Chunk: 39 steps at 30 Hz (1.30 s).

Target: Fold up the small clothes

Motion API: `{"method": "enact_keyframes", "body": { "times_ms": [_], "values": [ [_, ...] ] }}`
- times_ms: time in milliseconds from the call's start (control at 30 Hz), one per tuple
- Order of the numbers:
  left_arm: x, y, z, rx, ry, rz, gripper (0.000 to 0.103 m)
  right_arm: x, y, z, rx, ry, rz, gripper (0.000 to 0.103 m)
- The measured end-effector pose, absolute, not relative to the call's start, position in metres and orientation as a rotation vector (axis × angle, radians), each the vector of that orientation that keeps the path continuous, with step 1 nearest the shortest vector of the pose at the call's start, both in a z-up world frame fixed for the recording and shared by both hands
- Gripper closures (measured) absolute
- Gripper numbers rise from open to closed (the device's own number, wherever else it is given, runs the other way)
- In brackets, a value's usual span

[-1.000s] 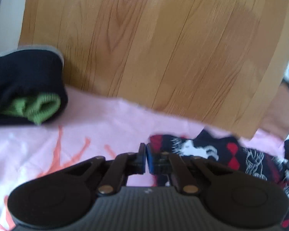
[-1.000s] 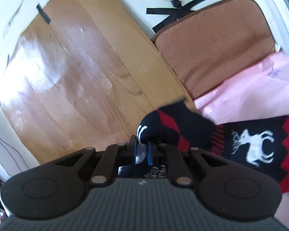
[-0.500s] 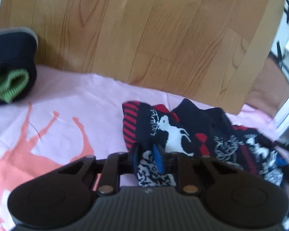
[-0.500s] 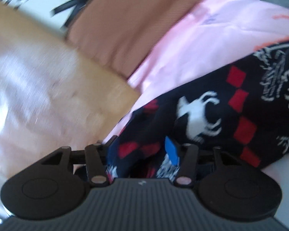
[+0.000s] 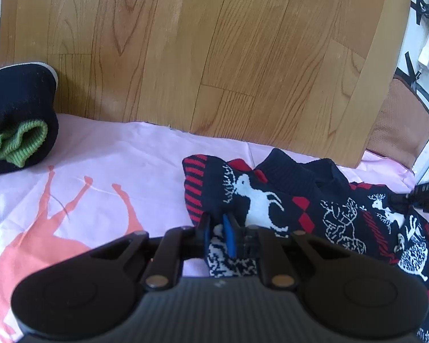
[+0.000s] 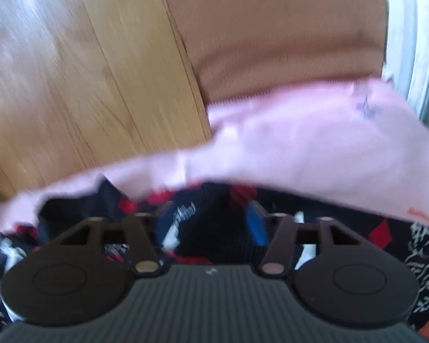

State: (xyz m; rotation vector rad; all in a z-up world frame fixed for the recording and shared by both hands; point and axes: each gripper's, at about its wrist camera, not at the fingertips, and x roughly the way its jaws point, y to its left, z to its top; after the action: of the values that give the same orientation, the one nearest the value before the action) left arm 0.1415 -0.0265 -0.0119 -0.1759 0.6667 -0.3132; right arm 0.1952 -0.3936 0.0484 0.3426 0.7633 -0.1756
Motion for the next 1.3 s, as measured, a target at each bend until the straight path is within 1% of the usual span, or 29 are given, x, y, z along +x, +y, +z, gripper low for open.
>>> {"method": "enact_keyframes", "body": {
  "times_ms": [33, 133, 200, 233, 267, 300, 433, 467, 500, 600, 700, 767, 833, 867, 900, 933, 967, 1000, 1100, 1200, 1300],
  "values": [
    [0.141, -0.025, -0.01, -0.183, 0.664, -0.316, 0.093, 0.189, -0.402, 0.056, 0.419, 0.694, -0.168, 0.096],
    [0.139, -0.022, -0.006, -0.206, 0.656, -0.324, 0.093, 0.143, -0.425, 0.093, 0.604, 0.359, -0.093, 0.096],
    [0.14, -0.022, -0.006, -0.213, 0.67, -0.314, 0.093, 0.115, -0.436, 0.103, 0.619, 0.24, -0.075, 0.096],
    [0.141, -0.022, -0.006, -0.212, 0.674, -0.309, 0.093, 0.104, -0.439, 0.102, 0.6, 0.224, -0.096, 0.096],
    [0.141, -0.022, -0.007, -0.209, 0.677, -0.302, 0.093, 0.098, -0.443, 0.095, 0.583, 0.235, -0.12, 0.096],
    [0.142, -0.022, -0.007, -0.206, 0.681, -0.294, 0.093, 0.095, -0.448, 0.083, 0.571, 0.285, -0.142, 0.096],
    [0.144, -0.026, -0.011, -0.182, 0.705, -0.269, 0.093, 0.1, -0.455, 0.026, 0.575, 0.545, -0.244, 0.096],
    [0.143, -0.027, -0.011, -0.17, 0.701, -0.268, 0.093, 0.099, -0.455, 0.016, 0.587, 0.571, -0.254, 0.095],
    [0.143, -0.028, -0.011, -0.16, 0.699, -0.266, 0.092, 0.094, -0.455, 0.014, 0.601, 0.541, -0.25, 0.094],
    [0.142, -0.028, -0.009, -0.15, 0.705, -0.261, 0.088, 0.079, -0.463, 0.023, 0.66, 0.51, -0.26, 0.088],
    [0.138, -0.015, 0.001, -0.218, 0.695, -0.261, 0.088, 0.07, -0.472, 0.033, 0.719, 0.491, -0.246, 0.078],
    [0.132, -0.007, 0.011, -0.258, 0.645, -0.26, 0.089, 0.071, -0.472, 0.035, 0.756, 0.491, -0.227, 0.062],
    [0.126, -0.003, 0.016, -0.288, 0.613, -0.292, 0.089, 0.085, -0.467, 0.032, 0.763, 0.525, -0.236, 0.058],
    [0.125, -0.004, 0.017, -0.298, 0.608, -0.321, 0.089, 0.092, -0.465, 0.026, 0.767, 0.556, -0.246, 0.057],
    [0.123, -0.008, 0.016, -0.297, 0.611, -0.355, 0.089, 0.093, -0.465, 0.021, 0.778, 0.566, -0.248, 0.059],
    [0.123, -0.014, 0.014, -0.286, 0.621, -0.388, 0.089, 0.095, -0.463, 0.019, 0.791, 0.536, -0.261, 0.059],
    [0.124, -0.02, 0.01, -0.269, 0.637, -0.413, 0.089, 0.099, -0.461, 0.019, 0.791, 0.539, -0.271, 0.073],
    [0.126, -0.028, 0.005, -0.245, 0.661, -0.429, 0.089, 0.103, -0.458, 0.021, 0.784, 0.553, -0.267, 0.092],
    [0.138, -0.046, -0.015, -0.187, 0.757, -0.436, 0.09, 0.105, -0.437, 0.037, 0.721, 0.508, -0.21, 0.093],
    [0.138, -0.039, -0.01, -0.224, 0.753, -0.448, 0.089, 0.116, -0.391, 0.066, 0.631, 0.459, -0.053, 0.093],
    [0.138, -0.014, 0.0, -0.331, 0.71, -0.437, 0.089, 0.133, -0.328, 0.085, 0.548, 0.475, 0.145, 0.093]
  ]
}}
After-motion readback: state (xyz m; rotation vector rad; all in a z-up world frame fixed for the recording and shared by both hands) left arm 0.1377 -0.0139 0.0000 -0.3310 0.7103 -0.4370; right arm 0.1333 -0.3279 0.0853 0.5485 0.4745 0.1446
